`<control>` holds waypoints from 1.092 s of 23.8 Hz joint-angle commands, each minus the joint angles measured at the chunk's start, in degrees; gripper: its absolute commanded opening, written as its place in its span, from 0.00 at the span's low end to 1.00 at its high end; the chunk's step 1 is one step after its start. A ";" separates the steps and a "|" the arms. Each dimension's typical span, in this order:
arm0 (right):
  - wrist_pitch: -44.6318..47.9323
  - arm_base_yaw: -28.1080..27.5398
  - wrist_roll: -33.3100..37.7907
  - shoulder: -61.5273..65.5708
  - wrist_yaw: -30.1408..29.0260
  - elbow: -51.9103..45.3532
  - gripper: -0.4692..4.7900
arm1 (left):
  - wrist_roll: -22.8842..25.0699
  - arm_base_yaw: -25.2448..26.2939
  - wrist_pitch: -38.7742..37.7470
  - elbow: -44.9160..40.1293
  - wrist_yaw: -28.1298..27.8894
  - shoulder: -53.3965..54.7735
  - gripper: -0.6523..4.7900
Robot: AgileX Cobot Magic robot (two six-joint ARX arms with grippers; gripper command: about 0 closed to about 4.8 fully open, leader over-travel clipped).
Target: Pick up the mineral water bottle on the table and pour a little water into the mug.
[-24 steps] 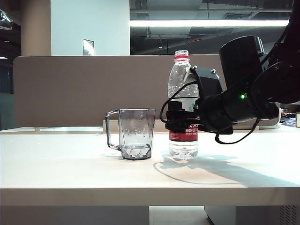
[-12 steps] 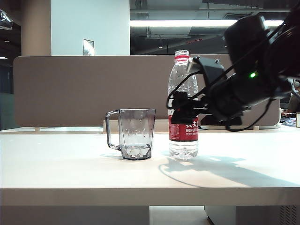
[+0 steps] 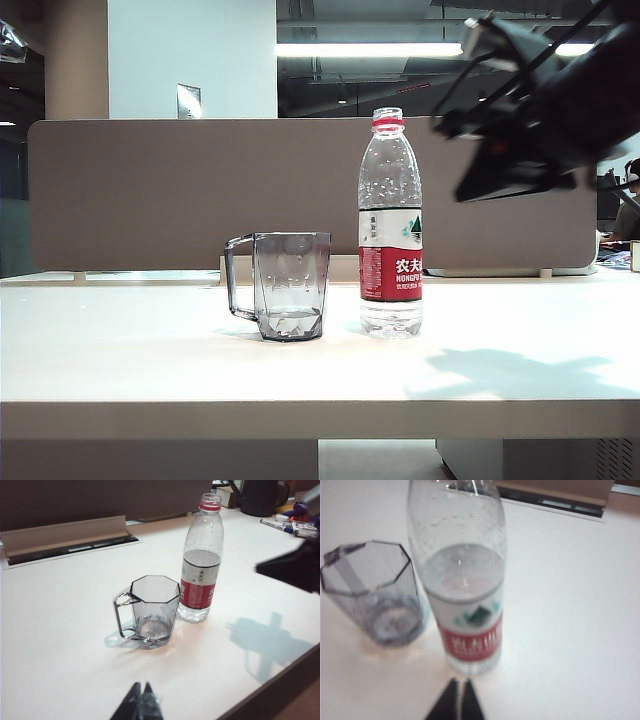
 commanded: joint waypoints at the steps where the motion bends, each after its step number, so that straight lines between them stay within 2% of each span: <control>1: -6.84 0.07 0.13 -9.75 0.13 -3.80 0.08 | 0.42 -0.04 0.70 0.13 0.00 0.07 0.11; 12: -11.91 0.07 2.03 -37.29 0.68 -17.77 0.08 | 0.42 -0.04 0.70 0.13 0.02 0.07 0.11; 18: -13.66 0.02 3.43 -54.95 5.40 -25.44 0.08 | 0.42 -0.04 0.72 0.13 0.00 0.04 0.11; 22: -15.26 0.02 3.45 -60.57 5.38 -28.20 0.08 | 0.42 -0.04 0.72 0.13 0.04 0.04 0.11; 26: -21.29 0.04 4.42 -66.16 4.72 -29.77 0.08 | 0.42 -0.04 0.72 0.13 0.02 0.04 0.11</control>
